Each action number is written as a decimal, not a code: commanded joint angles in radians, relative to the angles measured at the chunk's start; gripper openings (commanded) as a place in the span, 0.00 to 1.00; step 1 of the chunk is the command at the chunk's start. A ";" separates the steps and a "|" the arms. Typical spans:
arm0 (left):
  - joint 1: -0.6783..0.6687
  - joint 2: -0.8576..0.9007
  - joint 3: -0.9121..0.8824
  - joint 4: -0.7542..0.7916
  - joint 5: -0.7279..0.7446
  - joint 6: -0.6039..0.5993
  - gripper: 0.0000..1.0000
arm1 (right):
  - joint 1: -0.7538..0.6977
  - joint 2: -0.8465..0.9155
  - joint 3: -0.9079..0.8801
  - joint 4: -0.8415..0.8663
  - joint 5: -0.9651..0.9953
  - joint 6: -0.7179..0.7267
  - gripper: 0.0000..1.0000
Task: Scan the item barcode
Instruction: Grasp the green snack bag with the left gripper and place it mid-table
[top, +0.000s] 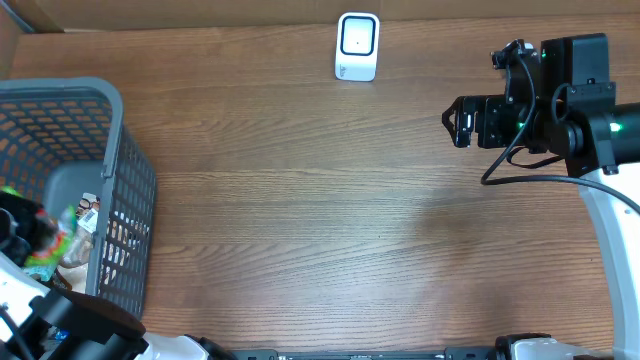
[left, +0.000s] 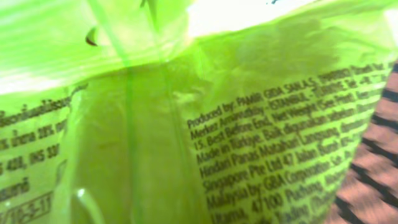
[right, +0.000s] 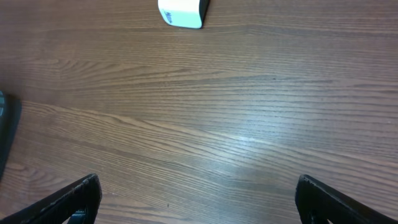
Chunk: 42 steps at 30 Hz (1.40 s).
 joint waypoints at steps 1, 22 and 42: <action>-0.042 -0.011 0.210 -0.079 0.132 0.119 0.04 | 0.005 0.003 0.031 0.010 -0.008 0.002 1.00; -1.047 -0.031 0.313 -0.134 0.037 0.031 0.05 | 0.005 0.003 0.031 0.016 -0.008 0.002 1.00; -1.396 0.407 -0.039 0.126 0.050 -0.095 0.48 | 0.005 0.003 0.031 0.016 -0.008 0.002 1.00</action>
